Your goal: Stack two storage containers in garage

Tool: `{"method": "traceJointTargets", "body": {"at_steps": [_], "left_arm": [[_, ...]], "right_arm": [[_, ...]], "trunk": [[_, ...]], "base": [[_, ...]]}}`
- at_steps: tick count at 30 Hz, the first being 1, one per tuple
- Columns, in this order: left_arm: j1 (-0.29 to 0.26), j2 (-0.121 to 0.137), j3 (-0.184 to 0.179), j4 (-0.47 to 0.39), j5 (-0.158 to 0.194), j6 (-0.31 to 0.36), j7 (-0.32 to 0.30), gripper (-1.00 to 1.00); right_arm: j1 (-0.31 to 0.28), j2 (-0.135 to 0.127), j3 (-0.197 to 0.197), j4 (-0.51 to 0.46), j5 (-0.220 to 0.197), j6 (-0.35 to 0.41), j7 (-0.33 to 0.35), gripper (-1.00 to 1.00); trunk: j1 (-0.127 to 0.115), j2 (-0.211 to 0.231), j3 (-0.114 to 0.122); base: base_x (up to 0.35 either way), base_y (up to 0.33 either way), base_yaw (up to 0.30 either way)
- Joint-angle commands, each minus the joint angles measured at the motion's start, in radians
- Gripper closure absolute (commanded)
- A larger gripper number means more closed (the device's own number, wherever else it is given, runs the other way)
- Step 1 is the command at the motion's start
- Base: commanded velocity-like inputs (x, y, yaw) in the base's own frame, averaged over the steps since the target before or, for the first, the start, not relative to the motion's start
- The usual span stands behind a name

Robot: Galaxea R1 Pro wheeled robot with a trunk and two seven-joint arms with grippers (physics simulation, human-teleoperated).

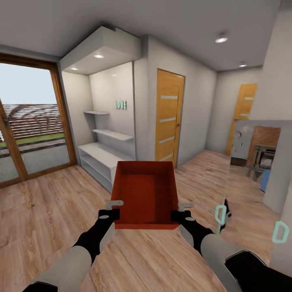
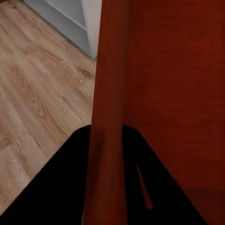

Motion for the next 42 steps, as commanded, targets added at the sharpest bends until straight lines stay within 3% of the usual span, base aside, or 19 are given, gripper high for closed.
{"method": "traceJointTargets", "body": {"at_steps": [1, 42], "left_arm": [[-0.001, 0.039, 0.081, -0.005, -0.016, -0.003, 0.011, 1.0], [-0.001, 0.038, 0.081, -0.005, -0.015, -0.003, 0.011, 1.0]], "right_arm": [[0.0, -0.01, -0.014, 0.003, -0.018, -0.004, -0.006, 1.0], [0.0, -0.01, -0.014, 0.003, -0.018, -0.003, -0.006, 1.0]], "trunk": [[0.001, -0.001, 0.0], [0.001, -0.001, 0.0]], "base": [[0.31, 0.0, 0.0], [0.32, 0.0, 0.0]]}}
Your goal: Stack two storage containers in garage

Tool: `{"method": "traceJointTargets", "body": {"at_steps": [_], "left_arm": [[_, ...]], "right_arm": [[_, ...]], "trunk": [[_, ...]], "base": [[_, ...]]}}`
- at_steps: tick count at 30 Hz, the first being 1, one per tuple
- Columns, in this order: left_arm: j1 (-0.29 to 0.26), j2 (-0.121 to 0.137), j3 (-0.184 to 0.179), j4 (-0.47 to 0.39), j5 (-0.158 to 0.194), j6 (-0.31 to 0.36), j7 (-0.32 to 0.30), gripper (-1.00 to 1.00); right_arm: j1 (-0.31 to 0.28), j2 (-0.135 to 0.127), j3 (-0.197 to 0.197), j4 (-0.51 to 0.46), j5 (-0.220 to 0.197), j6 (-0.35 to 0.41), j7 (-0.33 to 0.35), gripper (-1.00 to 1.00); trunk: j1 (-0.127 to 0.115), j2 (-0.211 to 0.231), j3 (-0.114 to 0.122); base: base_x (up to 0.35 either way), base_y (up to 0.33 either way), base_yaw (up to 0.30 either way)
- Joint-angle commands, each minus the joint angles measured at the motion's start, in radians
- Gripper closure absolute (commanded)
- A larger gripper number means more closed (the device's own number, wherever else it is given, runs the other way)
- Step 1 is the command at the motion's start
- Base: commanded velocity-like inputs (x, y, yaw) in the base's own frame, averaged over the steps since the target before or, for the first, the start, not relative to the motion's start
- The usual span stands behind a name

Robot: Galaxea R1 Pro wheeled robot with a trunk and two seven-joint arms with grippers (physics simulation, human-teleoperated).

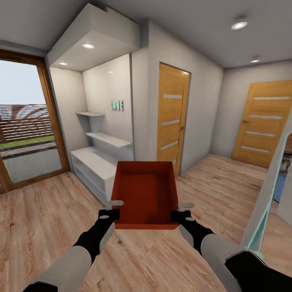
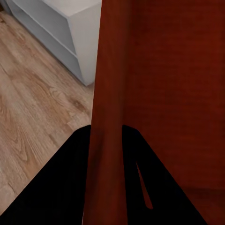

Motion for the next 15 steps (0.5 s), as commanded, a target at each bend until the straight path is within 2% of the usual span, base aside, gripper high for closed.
{"method": "traceJointTargets", "body": {"at_steps": [1, 8, 15], "left_arm": [[-0.001, 0.038, 0.08, -0.005, -0.015, -0.004, 0.011, 1.0], [-0.001, 0.038, 0.08, -0.005, -0.015, -0.004, 0.012, 1.0], [-0.001, 0.038, 0.08, -0.005, -0.015, -0.004, 0.012, 1.0]], "right_arm": [[0.0, -0.01, -0.013, 0.003, -0.018, -0.004, -0.006, 1.0], [0.0, -0.009, -0.013, 0.003, -0.018, -0.004, -0.006, 1.0], [0.0, -0.007, -0.013, 0.003, -0.018, -0.003, -0.006, 1.0]], "trunk": [[0.001, -0.001, 0.0], [0.001, -0.001, 0.0], [0.001, -0.001, 0.0]], "base": [[0.32, 0.0, 0.0], [0.32, 0.0, -0.015], [0.32, 0.0, -0.211]]}}
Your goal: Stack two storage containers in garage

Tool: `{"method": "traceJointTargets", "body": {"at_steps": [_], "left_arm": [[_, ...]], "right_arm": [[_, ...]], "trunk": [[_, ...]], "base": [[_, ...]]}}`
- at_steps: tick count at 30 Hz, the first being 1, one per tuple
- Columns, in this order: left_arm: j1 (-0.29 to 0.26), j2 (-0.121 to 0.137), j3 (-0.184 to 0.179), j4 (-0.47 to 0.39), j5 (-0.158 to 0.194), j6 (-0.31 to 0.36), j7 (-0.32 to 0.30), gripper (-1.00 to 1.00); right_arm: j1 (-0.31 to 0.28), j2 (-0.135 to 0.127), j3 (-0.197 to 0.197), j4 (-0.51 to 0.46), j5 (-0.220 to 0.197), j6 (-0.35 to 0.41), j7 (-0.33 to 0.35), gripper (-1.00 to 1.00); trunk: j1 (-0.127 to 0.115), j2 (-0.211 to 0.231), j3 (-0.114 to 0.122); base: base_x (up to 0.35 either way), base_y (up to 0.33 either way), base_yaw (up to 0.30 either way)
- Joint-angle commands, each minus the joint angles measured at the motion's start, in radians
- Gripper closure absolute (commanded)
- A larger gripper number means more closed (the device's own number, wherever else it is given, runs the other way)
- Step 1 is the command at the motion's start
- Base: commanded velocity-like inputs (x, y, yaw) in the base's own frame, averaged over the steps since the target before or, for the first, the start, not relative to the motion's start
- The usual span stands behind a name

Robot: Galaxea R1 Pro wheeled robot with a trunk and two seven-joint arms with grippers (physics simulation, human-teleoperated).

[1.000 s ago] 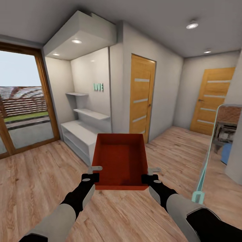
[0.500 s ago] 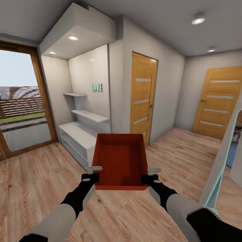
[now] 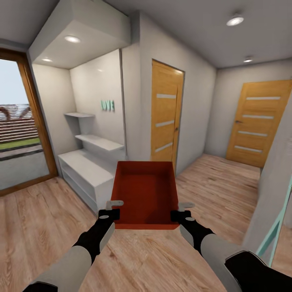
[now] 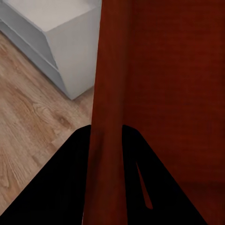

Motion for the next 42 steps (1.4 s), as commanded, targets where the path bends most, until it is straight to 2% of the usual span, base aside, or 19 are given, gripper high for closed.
{"method": "traceJointTargets", "body": {"at_steps": [1, 21, 42], "left_arm": [[-0.001, 0.039, 0.08, -0.005, -0.015, -0.005, 0.012, 1.0], [-0.001, 0.039, 0.08, -0.005, -0.015, -0.005, 0.012, 1.0], [-0.001, 0.037, 0.08, -0.005, -0.015, -0.005, 0.012, 1.0]], "right_arm": [[0.0, -0.007, -0.013, 0.004, -0.018, -0.004, -0.006, 1.0], [0.0, -0.007, -0.013, 0.004, -0.018, -0.004, -0.006, 1.0], [0.0, -0.008, -0.013, 0.004, -0.018, -0.007, -0.006, 1.0]], "trunk": [[0.001, -0.001, 0.0], [0.001, -0.001, 0.0], [0.001, -0.001, 0.0]], "base": [[0.32, 0.0, -0.241], [0.321, 0.0, -0.24], [0.32, 0.0, -0.013]]}}
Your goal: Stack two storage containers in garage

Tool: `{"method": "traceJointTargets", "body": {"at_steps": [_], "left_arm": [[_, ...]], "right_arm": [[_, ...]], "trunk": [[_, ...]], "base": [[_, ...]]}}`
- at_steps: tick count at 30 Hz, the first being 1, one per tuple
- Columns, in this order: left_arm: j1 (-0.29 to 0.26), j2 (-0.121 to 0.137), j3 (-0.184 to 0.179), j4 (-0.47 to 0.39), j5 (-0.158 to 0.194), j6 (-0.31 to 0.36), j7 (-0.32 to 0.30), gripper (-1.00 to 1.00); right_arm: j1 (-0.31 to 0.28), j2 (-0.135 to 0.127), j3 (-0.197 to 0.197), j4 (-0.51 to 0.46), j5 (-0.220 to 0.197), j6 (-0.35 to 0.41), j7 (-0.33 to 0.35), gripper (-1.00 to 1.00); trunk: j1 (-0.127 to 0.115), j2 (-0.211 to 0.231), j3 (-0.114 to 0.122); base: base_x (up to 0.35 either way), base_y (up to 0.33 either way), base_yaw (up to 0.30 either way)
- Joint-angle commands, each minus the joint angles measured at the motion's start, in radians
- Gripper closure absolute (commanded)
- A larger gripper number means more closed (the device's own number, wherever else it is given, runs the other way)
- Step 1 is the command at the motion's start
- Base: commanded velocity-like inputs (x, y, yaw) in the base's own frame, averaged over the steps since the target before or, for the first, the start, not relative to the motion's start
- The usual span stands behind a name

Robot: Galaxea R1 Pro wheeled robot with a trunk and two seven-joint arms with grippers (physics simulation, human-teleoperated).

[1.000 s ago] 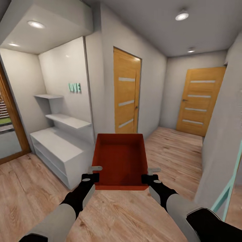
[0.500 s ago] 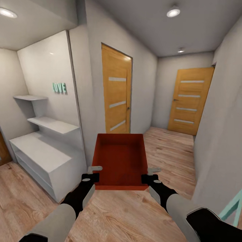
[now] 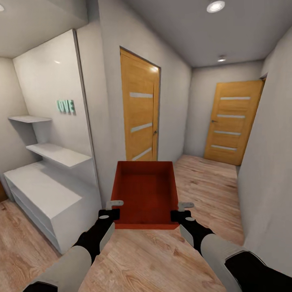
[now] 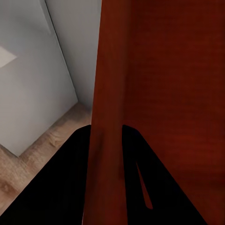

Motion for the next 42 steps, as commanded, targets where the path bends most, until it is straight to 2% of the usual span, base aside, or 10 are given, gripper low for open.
{"method": "traceJointTargets", "body": {"at_steps": [1, 11, 42], "left_arm": [[-0.001, 0.037, 0.081, -0.005, -0.015, -0.003, 0.012, 1.0], [-0.001, 0.037, 0.081, -0.005, -0.015, -0.003, 0.012, 1.0], [-0.001, 0.038, 0.081, -0.006, -0.016, -0.003, 0.012, 1.0]], "right_arm": [[0.0, -0.008, -0.014, 0.003, -0.017, -0.003, -0.006, 1.0], [0.0, -0.007, -0.014, 0.003, -0.019, -0.003, -0.006, 1.0], [0.0, -0.007, -0.014, 0.003, -0.018, -0.003, -0.006, 1.0]], "trunk": [[0.001, -0.001, 0.0], [0.001, -0.001, 0.0], [0.001, -0.001, 0.0]], "base": [[0.321, 0.0, 0.0], [0.321, 0.0, -0.073], [0.321, 0.0, -0.242]]}}
